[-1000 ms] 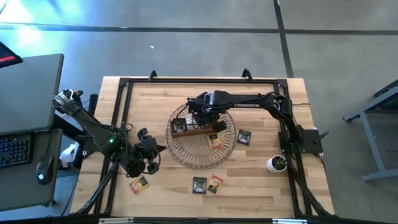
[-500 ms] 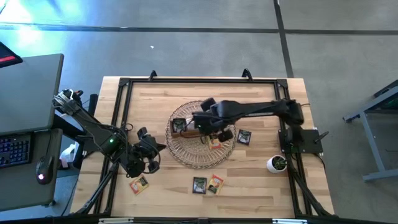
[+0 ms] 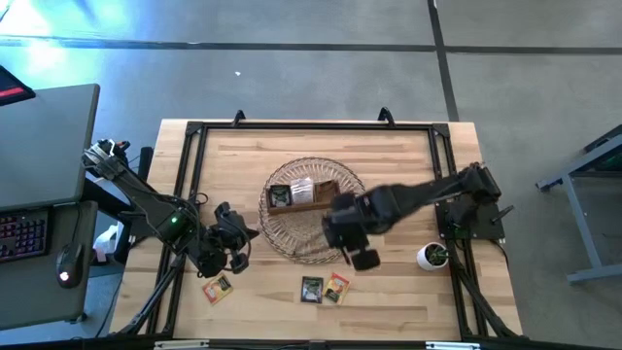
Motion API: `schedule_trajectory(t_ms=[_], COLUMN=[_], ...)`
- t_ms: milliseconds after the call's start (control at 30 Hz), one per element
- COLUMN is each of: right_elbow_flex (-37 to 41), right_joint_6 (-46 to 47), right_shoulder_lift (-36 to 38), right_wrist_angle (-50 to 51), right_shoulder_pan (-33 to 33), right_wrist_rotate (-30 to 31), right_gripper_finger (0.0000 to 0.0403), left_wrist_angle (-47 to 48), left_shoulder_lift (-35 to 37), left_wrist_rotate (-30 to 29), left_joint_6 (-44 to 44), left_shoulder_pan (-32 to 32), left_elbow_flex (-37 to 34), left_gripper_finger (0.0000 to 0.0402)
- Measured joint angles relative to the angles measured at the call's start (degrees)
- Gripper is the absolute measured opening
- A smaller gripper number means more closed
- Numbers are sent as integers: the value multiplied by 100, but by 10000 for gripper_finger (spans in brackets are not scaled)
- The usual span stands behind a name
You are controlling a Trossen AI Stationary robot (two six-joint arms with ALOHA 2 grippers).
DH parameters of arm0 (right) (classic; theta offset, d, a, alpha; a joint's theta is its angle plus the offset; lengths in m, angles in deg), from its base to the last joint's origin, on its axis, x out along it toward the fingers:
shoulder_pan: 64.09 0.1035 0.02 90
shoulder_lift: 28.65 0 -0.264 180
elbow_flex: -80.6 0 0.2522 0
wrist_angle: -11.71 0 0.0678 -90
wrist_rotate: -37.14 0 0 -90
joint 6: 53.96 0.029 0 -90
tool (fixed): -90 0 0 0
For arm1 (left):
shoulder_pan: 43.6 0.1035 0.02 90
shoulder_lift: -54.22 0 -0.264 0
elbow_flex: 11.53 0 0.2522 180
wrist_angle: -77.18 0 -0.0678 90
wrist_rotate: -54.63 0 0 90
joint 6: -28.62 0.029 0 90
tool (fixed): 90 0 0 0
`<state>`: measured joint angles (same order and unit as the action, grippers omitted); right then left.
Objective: Pick & Place Tea
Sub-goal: Put the yellow tea bag into the right section of the brown wooden organizer
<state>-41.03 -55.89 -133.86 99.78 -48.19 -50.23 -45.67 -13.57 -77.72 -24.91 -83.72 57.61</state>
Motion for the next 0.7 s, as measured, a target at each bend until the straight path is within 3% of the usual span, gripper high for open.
schedule_trajectory(t_ms=[167,367,533,700], right_elbow_flex=[2,2,417,1510], right_joint_6=[677,1810,1816,1816], right_shoulder_lift=[-9,-9,-9,-19], right_wrist_angle=[-247,-218,-550,-2201], right_shoulder_pan=[599,1001,1193,1260], right_wrist_rotate=[85,645,728,692], right_gripper_finger=[119,119,119,119], left_wrist_angle=[-1,-111,-464,-387], left_shoulder_lift=[-2,-241,-519,-650], left_wrist_rotate=[63,350,1014,2131], left_joint_6=[-278,-530,-520,164], left_shoulder_pan=[0,0,0,4], left_elbow_flex=[0,-4,-4,-4], left_gripper_finger=[0,0,0,6])
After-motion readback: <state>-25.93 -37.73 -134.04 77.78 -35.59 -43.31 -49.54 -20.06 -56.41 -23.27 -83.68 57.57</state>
